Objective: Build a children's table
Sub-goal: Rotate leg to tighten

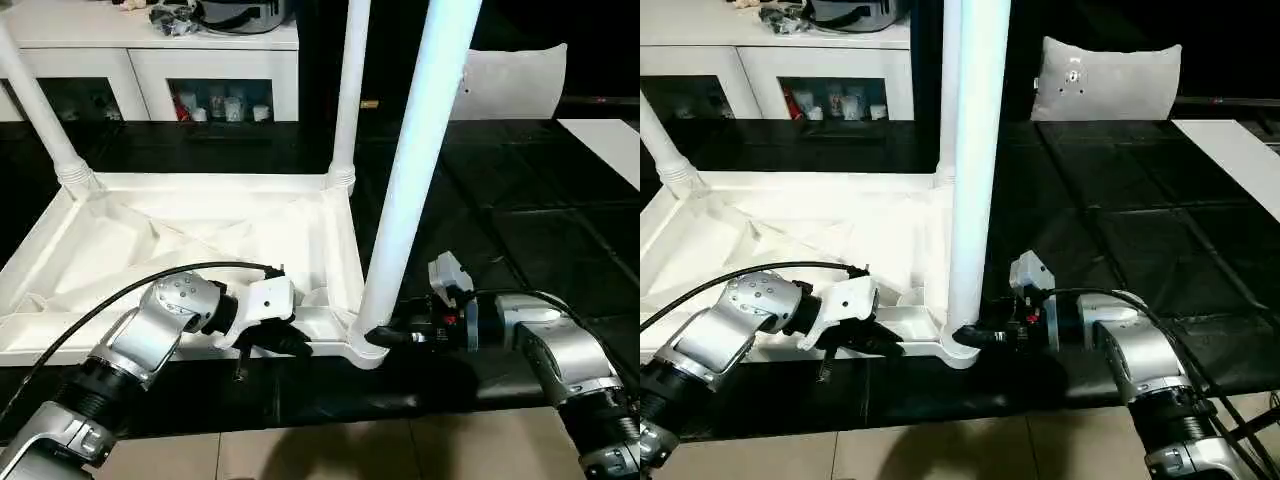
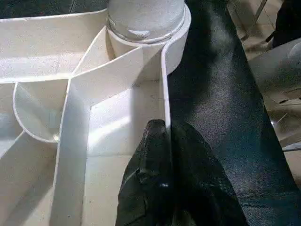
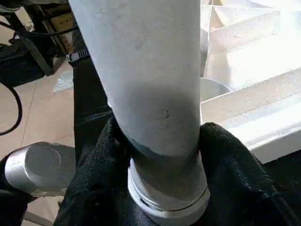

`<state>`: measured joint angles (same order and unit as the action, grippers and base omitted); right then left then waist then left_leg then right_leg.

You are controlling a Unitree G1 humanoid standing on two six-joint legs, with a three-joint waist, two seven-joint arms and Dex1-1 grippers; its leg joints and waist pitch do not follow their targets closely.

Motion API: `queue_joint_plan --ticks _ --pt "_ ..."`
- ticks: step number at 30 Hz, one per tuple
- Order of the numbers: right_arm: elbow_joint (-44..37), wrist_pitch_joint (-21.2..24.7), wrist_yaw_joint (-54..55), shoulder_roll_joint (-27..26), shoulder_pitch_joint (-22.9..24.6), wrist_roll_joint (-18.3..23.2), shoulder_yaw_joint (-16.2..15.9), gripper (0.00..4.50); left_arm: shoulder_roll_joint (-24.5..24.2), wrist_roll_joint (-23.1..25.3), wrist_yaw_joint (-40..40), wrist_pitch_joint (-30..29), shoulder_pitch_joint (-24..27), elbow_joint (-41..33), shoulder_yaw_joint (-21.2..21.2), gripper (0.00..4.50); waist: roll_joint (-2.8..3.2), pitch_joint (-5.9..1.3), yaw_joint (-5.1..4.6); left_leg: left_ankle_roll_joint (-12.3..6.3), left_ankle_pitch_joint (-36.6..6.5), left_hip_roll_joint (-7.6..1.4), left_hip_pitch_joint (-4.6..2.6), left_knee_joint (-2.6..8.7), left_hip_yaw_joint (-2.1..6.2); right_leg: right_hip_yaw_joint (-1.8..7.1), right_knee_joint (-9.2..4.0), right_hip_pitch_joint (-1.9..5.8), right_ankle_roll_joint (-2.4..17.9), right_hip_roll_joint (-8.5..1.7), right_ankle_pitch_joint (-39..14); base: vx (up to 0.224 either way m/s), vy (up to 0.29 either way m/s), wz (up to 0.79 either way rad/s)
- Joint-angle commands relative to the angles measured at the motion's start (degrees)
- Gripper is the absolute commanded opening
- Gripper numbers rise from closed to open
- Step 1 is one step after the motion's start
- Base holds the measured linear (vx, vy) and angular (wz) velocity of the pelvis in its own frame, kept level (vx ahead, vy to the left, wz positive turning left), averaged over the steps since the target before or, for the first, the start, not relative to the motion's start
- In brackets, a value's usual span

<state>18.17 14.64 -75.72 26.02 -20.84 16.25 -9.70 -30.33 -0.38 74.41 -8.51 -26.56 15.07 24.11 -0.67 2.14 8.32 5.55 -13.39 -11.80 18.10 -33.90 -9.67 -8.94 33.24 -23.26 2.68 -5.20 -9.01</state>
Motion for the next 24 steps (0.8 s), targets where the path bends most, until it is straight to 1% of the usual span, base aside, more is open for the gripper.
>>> queue_joint_plan --ticks 1,4,5,6,7,8,9,10,11,12,13,15,16,17,18,19,20,21,22,23,24 --pt "-0.1 1.0 -1.2 0.1 -0.5 0.9 -1.1 1.96 -0.2 0.3 2.4 -0.2 1.4 -1.0 2.7 0.0 -0.25 -3.41 -0.21 -3.37 -3.9 -1.78 1.0 3.85 0.18 4.01 -3.47 3.9 5.6 -4.04 -18.1 0.0 0.0 0.0" --pt "-0.9 2.0 -1.1 -0.2 0.1 1.4 -1.2 1.94 -0.1 -0.2 2.2 -0.9 1.6 -1.2 2.6 0.0 -0.28 -3.45 -0.21 -3.44 -3.5 -1.8 1.03 3.81 0.17 4.04 -3.35 3.87 5.6 -4.0 -17.5 0.0 0.0 0.0" --pt "-1.8 3.5 -0.4 -0.7 0.6 2.1 -0.9 1.93 0.3 -0.5 1.7 -2.1 1.7 -1.6 2.3 0.0 -0.5 -3.43 -0.29 -3.5 -3.5 -1.8 1.07 3.83 0.16 4.02 -3.38 3.87 5.6 -3.96 -17.5 0.0 0.0 0.0" --pt "-1.8 3.5 -0.4 -0.7 0.6 2.1 -0.9 1.93 0.3 -0.5 1.7 -2.1 1.7 -1.6 2.3 0.0 -0.4 -3.46 -0.24 -3.44 -3.3 -1.82 1.04 3.83 0.16 4.06 -3.3 3.91 5.7 -3.99 -17.2 0.0 0.0 0.0" --pt "-2.6 5.1 1.2 -1.6 1.0 2.6 -0.4 1.93 0.8 -0.5 0.7 -3.9 1.8 -2.1 2.0 0.0 -0.55 -3.41 -0.34 -3.44 -3.2 -1.89 1.09 3.84 0.15 4.08 -3.28 3.91 5.7 -3.96 -17.0 0.0 0.0 0.0" --pt "-3.1 6.9 5.7 -3.5 1.0 2.1 0.3 1.93 2.0 0.0 -2.0 -6.8 1.5 -2.3 1.4 0.0 -0.5 -3.41 -0.35 -3.41 -3.3 -1.87 1.07 3.88 0.18 4.05 -3.32 3.86 5.6 -4.0 -17.3 0.0 0.0 0.0" --pt "-3.1 6.9 5.7 -3.5 1.0 2.1 0.3 1.93 2.0 0.0 -2.0 -6.8 1.5 -2.3 1.4 0.0 -0.58 -3.38 -0.48 -3.15 -3.2 -1.9 1.01 3.92 0.12 4.13 -3.32 3.82 5.7 -4.03 -17.4 0.0 0.0 0.0" --pt "-3.1 7.7 9.8 -5.0 0.6 1.0 0.7 1.93 3.2 0.4 -4.3 -8.5 1.2 -2.2 0.8 0.0 -0.5 -3.14 -0.48 -2.87 -4.8 -1.53 0.93 3.95 0.1 3.91 -4.02 3.71 4.5 -4.02 -21.0 0.0 0.0 0.0" --pt "-3.0 8.0 11.2 -5.5 0.5 0.6 0.8 1.93 3.6 0.5 -5.0 -9.0 1.1 -2.1 0.6 0.0 -0.52 -2.92 -0.65 -2.51 -5.6 -1.51 0.89 4.04 0.06 3.87 -4.31 3.62 3.8 -4.01 -23.0 0.0 0.0 0.0" --pt "-3.0 8.2 12.6 -6.0 0.3 0.2 1.0 1.93 4.0 0.6 -5.8 -9.5 1.0 -2.0 0.4 0.0 -0.58 -2.84 -0.78 -1.86 -6.8 -1.22 0.64 3.94 0.07 3.58 -4.96 3.51 2.1 -3.98 -26.9 0.0 0.0 0.0" --pt "-1.9 10.8 21.0 -9.2 -1.1 -1.5 2.5 1.93 6.4 0.9 -10.1 -13.3 0.2 -1.5 -0.9 0.0 -0.24 -2.62 -1.01 -1.26 -8.1 -1.0 0.46 3.91 0.04 3.32 -5.64 3.26 0.6 -3.91 -30.1 0.0 0.0 0.0" --pt "-0.7 13.9 29.0 -12.4 -2.6 -2.5 4.5 1.93 8.9 0.7 -14.0 -16.6 -0.6 -1.0 -2.1 0.0 -0.31 -2.44 -1.44 -0.4 -9.5 -0.67 0.2 3.82 0.19 2.62 -6.34 3.09 -0.8 -3.73 -33.3 -0.026 -0.001 -0.01" --pt "0.3 15.1 34.7 -14.5 -3.7 -3.7 5.7 1.93 11.4 0.8 -18.0 -18.0 -1.4 0.1 -3.4 0.0 0.8 -2.57 -2.49 0.44 -12.1 -0.51 0.23 3.73 0.7 1.67 -6.76 3.42 -2.5 -3.73 -35.2 -0.053 0.011 -0.07" --pt "1.3 15.5 39.8 -16.4 -4.7 -4.9 6.9 1.93 14.3 1.1 -22.9 -18.8 -2.3 1.6 -4.9 0.0 0.6 -2.57 -2.92 0.3 -12.9 -0.68 0.33 3.76 0.74 1.3 -7.29 3.47 -3.0 -3.64 -35.0 -0.053 0.011 -0.07" --pt "1.3 15.5 39.8 -16.4 -4.7 -4.9 6.9 1.93 14.3 1.1 -22.9 -18.8 -2.3 1.6 -4.9 0.0 0.51 -2.86 -3.57 0.31 -13.5 -0.77 0.31 3.55 0.83 0.85 -7.53 3.56 -3.2 -3.64 -33.1 0.0 0.0 0.0" --pt "1.8 15.6 42.9 -17.5 -5.2 -5.8 7.5 1.93 16.2 1.4 -26.2 -19.2 -3.0 2.6 -5.9 0.0 0.66 -3.1 -3.64 0.03 -13.4 -0.79 0.26 3.51 0.88 0.78 -7.52 3.72 -3.1 -3.79 -32.0 0.0 0.0 0.0" --pt "2.6 15.2 45.9 -18.6 -5.7 -6.4 8.2 1.93 18.5 1.4 -29.4 -20.1 -3.7 3.6 -7.0 0.0 1.02 -3.14 -3.8 -0.24 -13.1 -1.05 0.51 3.74 1.02 0.88 -7.25 4.02 -2.7 -3.92 -30.3 0.0 0.0 0.0" --pt "2.8 15.1 47.5 -19.1 -5.9 -6.6 8.6 1.93 19.7 1.4 -31.0 -20.8 -4.0 3.9 -7.5 0.0 0.91 -2.98 -4.27 -0.53 -13.4 -1.3 0.75 3.86 1.07 0.71 -7.38 4.01 -2.4 -3.88 -29.1 0.0 0.0 0.0" --pt "3.0 14.9 48.1 -19.4 -5.8 -6.2 9.1 1.93 20.9 1.3 -32.3 -20.9 -4.1 4.0 -7.8 0.0 1.12 -3.1 -4.6 -0.93 -13.2 -1.23 0.62 3.99 1.09 1.08 -7.13 4.06 -1.2 -4.07 -27.0 0.0 0.0 0.0" --pt "3.0 14.9 48.7 -19.8 -5.7 -5.9 9.5 2.28 21.7 1.5 -33.1 -21.1 -4.2 4.0 -8.0 0.0 1.05 -3.14 -4.65 -1.19 -12.8 -1.28 0.71 4.03 1.05 1.27 -7.08 4.09 -0.8 -4.13 -26.3 0.0 0.0 0.0" --pt "2.8 14.7 48.7 -19.8 -5.5 -5.9 9.6 2.49 22.0 1.6 -33.1 -21.1 -4.1 3.7 -7.9 0.0 0.83 -3.29 -4.61 -1.54 -11.3 -1.35 0.81 4.06 1.01 1.73 -6.6 4.1 0.3 -4.22 -24.0 0.0 0.0 0.0"
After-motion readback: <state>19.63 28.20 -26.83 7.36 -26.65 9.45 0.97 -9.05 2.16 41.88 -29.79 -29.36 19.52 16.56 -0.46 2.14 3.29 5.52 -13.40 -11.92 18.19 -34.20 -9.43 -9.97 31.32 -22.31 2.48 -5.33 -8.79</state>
